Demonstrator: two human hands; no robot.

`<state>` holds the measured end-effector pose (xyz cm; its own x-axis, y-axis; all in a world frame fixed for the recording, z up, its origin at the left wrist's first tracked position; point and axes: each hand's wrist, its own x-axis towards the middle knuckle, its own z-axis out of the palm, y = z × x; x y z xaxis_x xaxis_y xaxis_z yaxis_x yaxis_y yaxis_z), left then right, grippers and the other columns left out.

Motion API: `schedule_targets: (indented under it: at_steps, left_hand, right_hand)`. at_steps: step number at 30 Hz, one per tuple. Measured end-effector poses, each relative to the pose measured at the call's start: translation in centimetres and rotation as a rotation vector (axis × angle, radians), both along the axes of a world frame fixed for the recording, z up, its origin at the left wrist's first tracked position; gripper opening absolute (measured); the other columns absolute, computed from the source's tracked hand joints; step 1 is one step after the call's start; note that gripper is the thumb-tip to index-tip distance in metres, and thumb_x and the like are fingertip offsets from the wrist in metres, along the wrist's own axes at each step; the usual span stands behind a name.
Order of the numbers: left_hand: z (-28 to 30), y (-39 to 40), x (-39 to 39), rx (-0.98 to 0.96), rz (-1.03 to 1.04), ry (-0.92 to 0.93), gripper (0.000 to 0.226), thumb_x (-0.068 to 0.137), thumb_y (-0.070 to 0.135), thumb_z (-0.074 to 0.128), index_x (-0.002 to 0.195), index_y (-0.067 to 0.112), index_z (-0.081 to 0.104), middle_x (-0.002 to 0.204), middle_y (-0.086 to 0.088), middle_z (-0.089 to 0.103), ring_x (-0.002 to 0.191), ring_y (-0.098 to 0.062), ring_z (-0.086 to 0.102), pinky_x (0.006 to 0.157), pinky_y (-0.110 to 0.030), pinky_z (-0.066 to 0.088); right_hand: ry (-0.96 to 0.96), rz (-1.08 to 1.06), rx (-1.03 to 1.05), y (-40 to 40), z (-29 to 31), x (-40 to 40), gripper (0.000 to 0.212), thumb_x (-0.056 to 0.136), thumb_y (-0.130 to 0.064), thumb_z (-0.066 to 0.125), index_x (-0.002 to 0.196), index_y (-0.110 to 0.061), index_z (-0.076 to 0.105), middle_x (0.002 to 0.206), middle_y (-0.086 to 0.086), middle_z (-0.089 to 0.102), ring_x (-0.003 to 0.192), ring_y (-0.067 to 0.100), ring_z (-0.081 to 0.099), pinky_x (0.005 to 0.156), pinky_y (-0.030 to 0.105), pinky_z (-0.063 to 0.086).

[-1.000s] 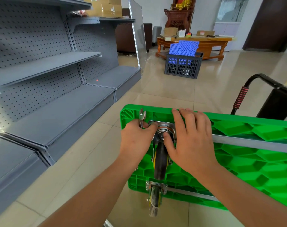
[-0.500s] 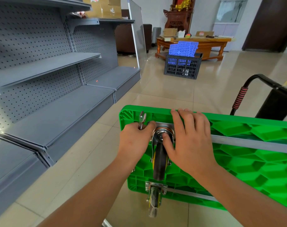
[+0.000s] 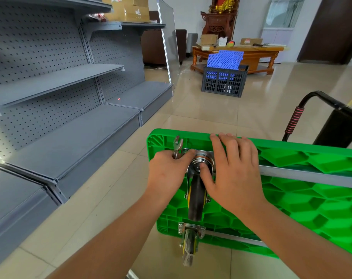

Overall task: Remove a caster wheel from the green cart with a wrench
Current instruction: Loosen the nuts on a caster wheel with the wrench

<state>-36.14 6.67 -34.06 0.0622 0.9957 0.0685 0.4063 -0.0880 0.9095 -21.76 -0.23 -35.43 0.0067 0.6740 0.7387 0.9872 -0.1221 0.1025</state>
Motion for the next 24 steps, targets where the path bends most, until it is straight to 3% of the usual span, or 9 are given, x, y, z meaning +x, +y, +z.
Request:
schedule_targets:
  at_steps: [4, 7, 11, 14, 19, 24]
  left_hand:
    - [0.1, -0.25, -0.15, 0.016, 0.033, 0.0, 0.05, 0.087, 0.05, 0.071, 0.056, 0.016, 0.05, 0.044, 0.01, 0.049, 0.044, -0.009, 0.046, 0.045, -0.026, 0.032]
    - [0.36, -0.75, -0.13, 0.091, 0.046, -0.017, 0.034, 0.089, 0.046, 0.069, 0.072, 0.018, 0.059, 0.061, 0.005, 0.058, 0.054, -0.011, 0.053, 0.045, -0.02, 0.035]
    - [0.32, -0.39, -0.12, 0.07, 0.037, 0.035, 0.051, 0.095, 0.043, 0.06, 0.056, 0.012, 0.053, 0.047, 0.003, 0.048, 0.047, -0.016, 0.045, 0.045, -0.029, 0.029]
    - [0.36, -0.27, -0.05, 0.052, 0.015, 0.022, 0.055, 0.097, 0.044, 0.057, 0.057, 0.006, 0.059, 0.045, 0.002, 0.047, 0.048, -0.02, 0.045, 0.046, -0.03, 0.03]
    - [0.38, -0.31, -0.06, 0.033, 0.001, 0.046, 0.057, 0.087, 0.049, 0.071, 0.048, 0.014, 0.048, 0.034, 0.011, 0.043, 0.038, -0.004, 0.045, 0.039, -0.017, 0.032]
    - [0.37, -0.62, -0.21, 0.072, 0.028, 0.032, 0.037, 0.088, 0.048, 0.07, 0.07, 0.018, 0.059, 0.06, 0.007, 0.059, 0.05, -0.004, 0.051, 0.044, -0.014, 0.036]
  right_hand:
    - [-0.001, 0.003, 0.004, -0.04, 0.02, 0.01, 0.064, 0.094, -0.045, 0.053, 0.141, -0.002, 0.052, 0.132, 0.017, 0.055, 0.121, 0.038, 0.048, 0.111, 0.054, 0.032]
    - [0.0, 0.001, 0.002, -0.04, 0.01, -0.03, 0.064, 0.093, -0.045, 0.054, 0.141, -0.002, 0.052, 0.133, 0.017, 0.055, 0.122, 0.038, 0.047, 0.112, 0.054, 0.032]
    - [-0.003, -0.001, 0.002, -0.03, 0.04, -0.05, 0.064, 0.093, -0.045, 0.054, 0.141, -0.002, 0.052, 0.132, 0.017, 0.055, 0.122, 0.038, 0.047, 0.112, 0.054, 0.032]
    - [-0.005, -0.002, 0.003, -0.08, 0.02, -0.02, 0.065, 0.093, -0.045, 0.054, 0.141, -0.002, 0.052, 0.132, 0.017, 0.055, 0.121, 0.038, 0.047, 0.111, 0.054, 0.032]
    - [-0.008, -0.001, 0.005, -0.07, 0.04, -0.02, 0.064, 0.094, -0.045, 0.052, 0.141, -0.002, 0.052, 0.133, 0.017, 0.055, 0.121, 0.038, 0.047, 0.112, 0.053, 0.031]
    - [-0.004, -0.001, 0.0, -0.05, 0.06, -0.02, 0.065, 0.093, -0.045, 0.053, 0.142, -0.002, 0.052, 0.133, 0.017, 0.055, 0.121, 0.038, 0.047, 0.112, 0.054, 0.031]
